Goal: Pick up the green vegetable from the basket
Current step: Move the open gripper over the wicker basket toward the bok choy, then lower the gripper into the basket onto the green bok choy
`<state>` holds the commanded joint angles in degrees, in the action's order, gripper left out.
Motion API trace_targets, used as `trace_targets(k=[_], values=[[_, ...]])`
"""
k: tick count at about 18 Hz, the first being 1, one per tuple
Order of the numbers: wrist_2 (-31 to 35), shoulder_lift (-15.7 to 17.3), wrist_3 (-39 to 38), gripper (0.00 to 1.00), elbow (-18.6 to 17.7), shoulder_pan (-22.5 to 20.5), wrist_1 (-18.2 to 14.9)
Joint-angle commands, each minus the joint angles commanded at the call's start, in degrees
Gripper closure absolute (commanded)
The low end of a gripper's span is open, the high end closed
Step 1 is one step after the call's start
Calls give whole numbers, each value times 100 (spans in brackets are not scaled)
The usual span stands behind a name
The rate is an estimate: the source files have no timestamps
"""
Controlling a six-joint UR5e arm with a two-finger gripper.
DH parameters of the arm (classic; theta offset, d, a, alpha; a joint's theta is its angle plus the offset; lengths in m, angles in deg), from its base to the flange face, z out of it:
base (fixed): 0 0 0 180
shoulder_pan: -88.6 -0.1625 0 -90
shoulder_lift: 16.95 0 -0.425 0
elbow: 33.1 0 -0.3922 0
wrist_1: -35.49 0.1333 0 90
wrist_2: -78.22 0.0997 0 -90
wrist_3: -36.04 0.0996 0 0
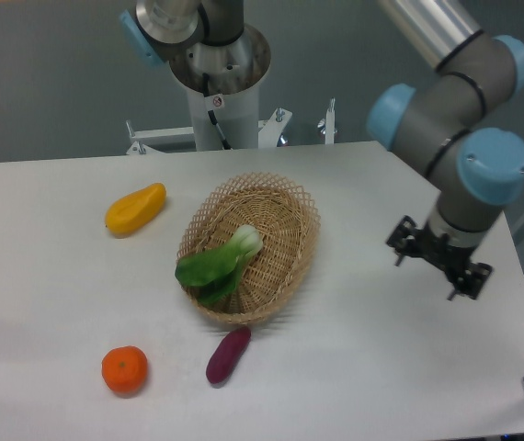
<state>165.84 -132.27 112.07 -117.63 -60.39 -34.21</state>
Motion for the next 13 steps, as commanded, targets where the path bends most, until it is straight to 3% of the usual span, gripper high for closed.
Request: trace_targets(k=[4, 7, 10, 13], values=[[17, 352, -229, 0, -554, 440, 88], [0, 545, -212, 0, -1020, 669, 350], [0, 616, -229, 0, -1372, 844, 597], [0, 660, -229, 0, -1574, 985, 598]])
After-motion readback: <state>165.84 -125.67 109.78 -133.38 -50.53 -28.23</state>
